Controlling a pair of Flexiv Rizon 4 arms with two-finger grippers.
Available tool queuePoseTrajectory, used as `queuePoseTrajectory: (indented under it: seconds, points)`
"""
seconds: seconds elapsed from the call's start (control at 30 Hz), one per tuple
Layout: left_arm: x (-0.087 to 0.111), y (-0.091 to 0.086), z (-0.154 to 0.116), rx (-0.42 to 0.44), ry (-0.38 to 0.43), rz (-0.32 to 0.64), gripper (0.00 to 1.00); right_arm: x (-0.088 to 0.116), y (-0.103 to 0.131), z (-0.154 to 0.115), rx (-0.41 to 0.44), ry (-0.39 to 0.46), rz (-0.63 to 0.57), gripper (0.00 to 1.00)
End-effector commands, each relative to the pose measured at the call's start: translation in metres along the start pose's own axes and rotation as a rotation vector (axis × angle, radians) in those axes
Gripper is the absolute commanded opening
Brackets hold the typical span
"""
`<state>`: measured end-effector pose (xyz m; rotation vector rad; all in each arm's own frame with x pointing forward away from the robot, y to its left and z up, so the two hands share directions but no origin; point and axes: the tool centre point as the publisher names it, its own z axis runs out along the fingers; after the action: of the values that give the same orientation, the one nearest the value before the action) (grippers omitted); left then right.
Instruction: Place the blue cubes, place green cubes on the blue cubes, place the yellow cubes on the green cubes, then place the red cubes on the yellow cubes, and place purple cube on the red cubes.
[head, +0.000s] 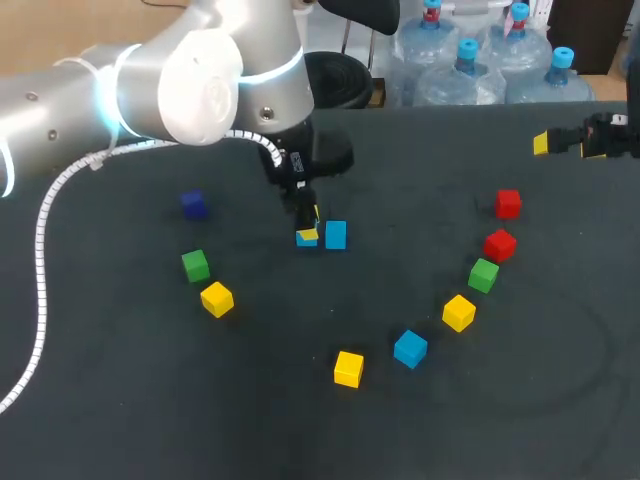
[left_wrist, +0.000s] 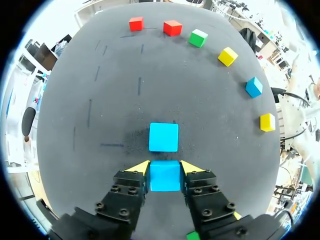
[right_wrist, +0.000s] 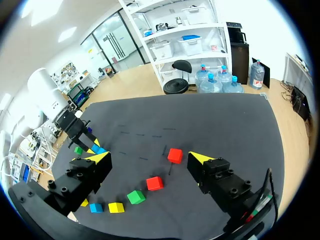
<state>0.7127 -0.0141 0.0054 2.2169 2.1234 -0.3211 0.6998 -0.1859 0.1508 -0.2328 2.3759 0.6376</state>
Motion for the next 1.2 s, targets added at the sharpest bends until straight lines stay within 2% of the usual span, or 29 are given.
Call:
queuePoseTrajectory:
  seconds: [0.03, 0.33, 0.4, 0.43, 0.7, 0.93, 1.2]
  points:
    - [-0.0004, 0.0038, 0.0011, 0.009, 0.001, 0.002, 0.0, 0.0002, 0.0007, 0.0001, 0.003, -0.001, 0.0, 1.0]
    - [-0.0001, 0.0039, 0.0021, 0.014, 0.003, 0.0, 0.02, 0.0002, 0.0007, 0.0001, 0.003, -0.001, 0.0, 1.0]
    - [0.0, 0.0039, 0.0022, 0.016, 0.004, -0.002, 0.28, 0.0002, 0.0007, 0.0001, 0.003, -0.001, 0.0, 1.0]
    - [0.0, 0.0039, 0.0022, 0.016, 0.004, -0.003, 0.33, 0.0002, 0.0007, 0.0001, 0.003, -0.001, 0.0, 1.0]
    - [0.0001, 0.0042, 0.0026, 0.019, 0.005, -0.008, 0.36, 0.0002, 0.0007, 0.0001, 0.003, -0.001, 0.0, 1.0]
    - [-0.0004, 0.0049, 0.0026, 0.02, 0.006, -0.01, 0.49, 0.0002, 0.0007, 0.0001, 0.003, -0.001, 0.0, 1.0]
    - [0.0001, 0.0064, 0.0017, 0.019, 0.006, -0.015, 0.49, 0.0002, 0.0007, 0.0001, 0.003, -0.001, 0.0, 1.0]
